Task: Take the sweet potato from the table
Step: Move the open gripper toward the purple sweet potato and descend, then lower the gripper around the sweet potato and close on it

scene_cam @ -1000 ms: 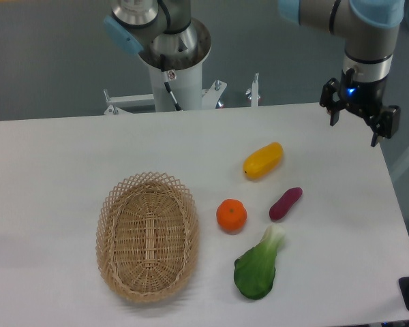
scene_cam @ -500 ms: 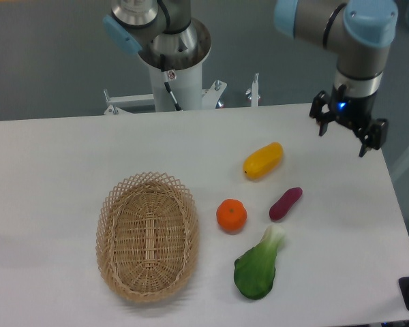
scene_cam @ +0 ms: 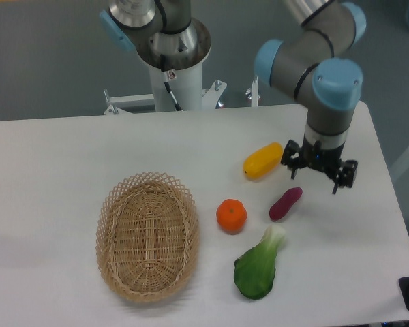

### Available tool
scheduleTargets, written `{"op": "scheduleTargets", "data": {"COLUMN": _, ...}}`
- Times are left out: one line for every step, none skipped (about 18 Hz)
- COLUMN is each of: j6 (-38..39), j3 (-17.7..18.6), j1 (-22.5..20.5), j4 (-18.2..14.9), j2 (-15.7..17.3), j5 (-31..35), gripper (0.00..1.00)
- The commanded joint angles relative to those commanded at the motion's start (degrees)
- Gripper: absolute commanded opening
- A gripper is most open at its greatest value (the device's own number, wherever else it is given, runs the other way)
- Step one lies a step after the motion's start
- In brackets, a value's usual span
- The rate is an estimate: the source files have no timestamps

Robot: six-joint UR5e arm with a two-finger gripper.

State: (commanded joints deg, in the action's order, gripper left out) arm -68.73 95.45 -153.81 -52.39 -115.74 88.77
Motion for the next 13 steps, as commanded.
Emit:
{"op": "scheduleTargets", "data": {"j6": -0.87, "j3": 0.0, "j1": 0.44, "j4": 0.7, "j2": -0.71, "j5": 0.0, "gripper": 1.0}}
{"op": "scheduleTargets", "data": {"j6": -2.27, "j3": 0.35, "j1": 1.22, "j4": 0.8, "j2": -1.32, "j5": 0.35, "gripper": 1.0}}
{"op": "scheduleTargets", "data": {"j6": -3.77, "j3": 1.05, "j1": 1.84, "j4": 1.5, "j2": -1.85, "j5": 0.44, "gripper": 1.0}}
{"op": "scheduleTargets", "data": {"j6": -4.22, "j3": 1.58, "j1": 2.02, "j4": 2.29, "j2": -1.94, "j5": 0.44, "gripper": 1.0}}
{"op": "scheduleTargets", "data": {"j6": -4.48, "j3": 2.71, "j1": 2.02, "j4": 2.82, "j2": -1.94, "j5": 0.44, "gripper": 1.0}}
{"op": "scheduleTargets", "data": {"j6": -4.83, "j3": 3.94, "j1": 2.02, "j4": 3.86, "j2": -1.94, "j5": 0.53, "gripper": 1.0}}
{"op": "scheduleTargets", "data": {"j6": -5.71, "j3": 4.65, "j1": 2.11, "j4": 4.92, "j2": -1.86, "j5": 0.44, "gripper": 1.0}}
{"op": "scheduleTargets", "data": {"j6": -6.41, "j3": 5.18, "j1": 2.11, "j4": 5.28, "j2": -1.77, "j5": 0.53, "gripper": 1.0}}
{"op": "scheduleTargets", "data": {"j6": -6.77, "j3": 5.62, "j1": 2.11, "j4": 5.28, "j2": -1.59, "j5": 0.53, "gripper": 1.0}}
{"op": "scheduleTargets", "data": {"j6": -6.95, "j3": 6.06, "j1": 2.11, "j4": 5.28, "j2": -1.42, "j5": 0.53, "gripper": 1.0}}
{"op": "scheduleTargets", "data": {"j6": -7.56, "j3": 6.15, "j1": 2.11, "j4": 5.37, "j2": -1.42, "j5": 0.53, "gripper": 1.0}}
{"op": "scheduleTargets", "data": {"j6": -9.13, "j3": 6.24, "j1": 2.11, "j4": 5.37, "j2": -1.5, "j5": 0.61, "gripper": 1.0}}
{"op": "scheduleTargets", "data": {"j6": -10.45, "j3": 6.24, "j1": 2.11, "j4": 5.37, "j2": -1.5, "j5": 0.62, "gripper": 1.0}}
